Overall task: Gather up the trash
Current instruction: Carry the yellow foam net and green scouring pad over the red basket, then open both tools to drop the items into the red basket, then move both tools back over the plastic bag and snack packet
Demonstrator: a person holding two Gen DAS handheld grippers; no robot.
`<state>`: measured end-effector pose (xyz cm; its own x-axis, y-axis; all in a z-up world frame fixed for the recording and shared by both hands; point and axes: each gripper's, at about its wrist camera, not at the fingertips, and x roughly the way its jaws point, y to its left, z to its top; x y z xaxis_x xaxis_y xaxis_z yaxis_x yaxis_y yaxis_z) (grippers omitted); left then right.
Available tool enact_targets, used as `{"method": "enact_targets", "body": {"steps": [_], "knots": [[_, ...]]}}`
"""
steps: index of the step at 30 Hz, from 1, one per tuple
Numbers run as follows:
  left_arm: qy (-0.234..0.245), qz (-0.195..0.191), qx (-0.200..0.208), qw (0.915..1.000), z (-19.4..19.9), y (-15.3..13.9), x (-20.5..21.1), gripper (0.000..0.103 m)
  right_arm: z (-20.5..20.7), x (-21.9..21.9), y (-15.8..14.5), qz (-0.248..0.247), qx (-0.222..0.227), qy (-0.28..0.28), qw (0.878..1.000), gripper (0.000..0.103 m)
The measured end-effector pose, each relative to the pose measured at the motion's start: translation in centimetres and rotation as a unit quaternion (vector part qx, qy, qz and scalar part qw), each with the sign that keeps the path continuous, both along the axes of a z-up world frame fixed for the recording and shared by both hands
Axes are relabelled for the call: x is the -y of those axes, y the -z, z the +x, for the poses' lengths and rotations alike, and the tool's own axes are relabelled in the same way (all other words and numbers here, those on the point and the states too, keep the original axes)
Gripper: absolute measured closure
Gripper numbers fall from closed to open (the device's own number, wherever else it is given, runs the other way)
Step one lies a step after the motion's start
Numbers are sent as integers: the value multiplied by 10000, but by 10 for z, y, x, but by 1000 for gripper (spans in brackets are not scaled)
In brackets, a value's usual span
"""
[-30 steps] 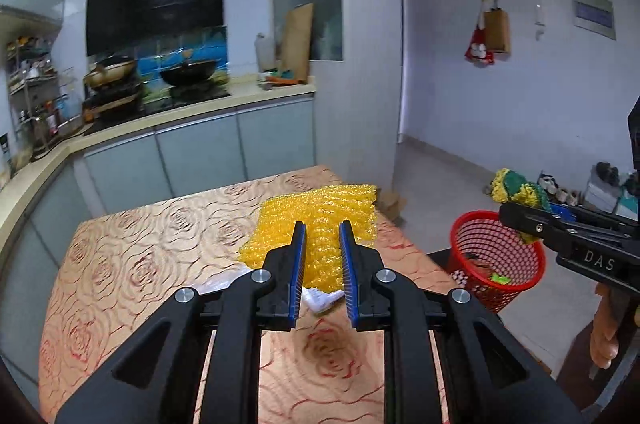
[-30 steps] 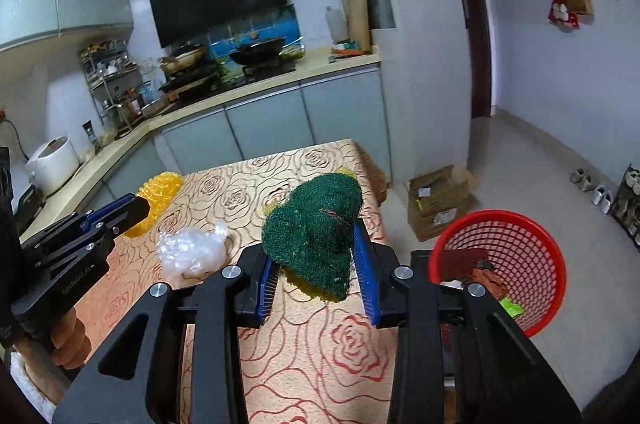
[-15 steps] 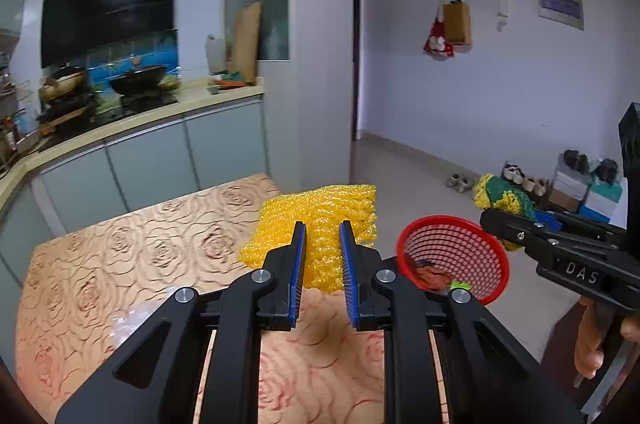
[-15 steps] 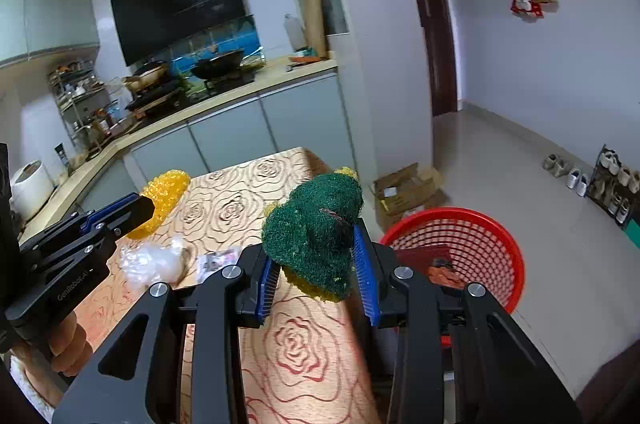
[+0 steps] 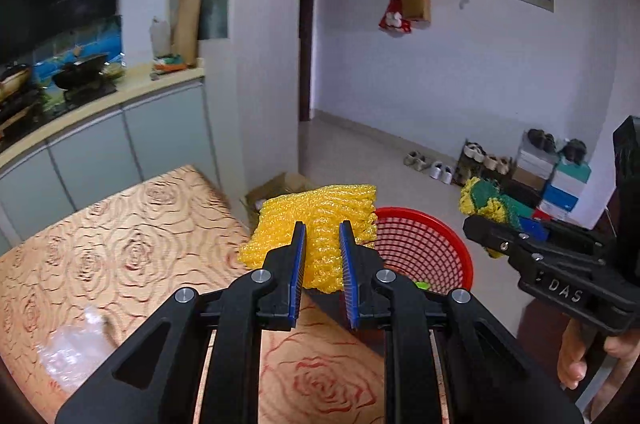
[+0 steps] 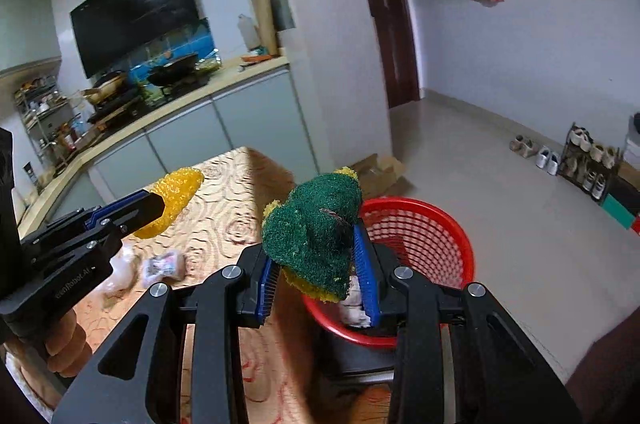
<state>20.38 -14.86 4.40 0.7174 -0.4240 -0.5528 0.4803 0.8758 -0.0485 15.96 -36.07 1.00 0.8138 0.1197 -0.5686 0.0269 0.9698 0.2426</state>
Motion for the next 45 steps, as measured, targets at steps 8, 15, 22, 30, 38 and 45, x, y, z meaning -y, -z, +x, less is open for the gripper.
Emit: {"method": "enact_targets", "body": {"steps": [8, 15, 22, 30, 38, 45], "knots": [[393, -49, -507, 9979, 34, 21, 39, 87, 17, 24, 24, -33, -316, 280, 9991, 69], [615, -61, -956, 9935, 62, 44, 65, 87, 39, 42, 47, -90, -631, 395, 9972, 69], [701, 0, -1381, 9879, 86, 69, 82, 86, 61, 44, 76, -138, -1001, 289, 9945, 69], [807, -69, -1573, 9842, 93, 75, 89, 57, 67, 42, 92, 29, -1165, 170, 9930, 60], [636, -192, -1478, 9868, 89, 64, 66, 42, 54, 43, 82, 220, -1006, 279, 9943, 46], [357, -230, -1216, 9917, 72, 45, 38, 37, 38, 38, 66, 255, -792, 279, 9961, 46]]}}
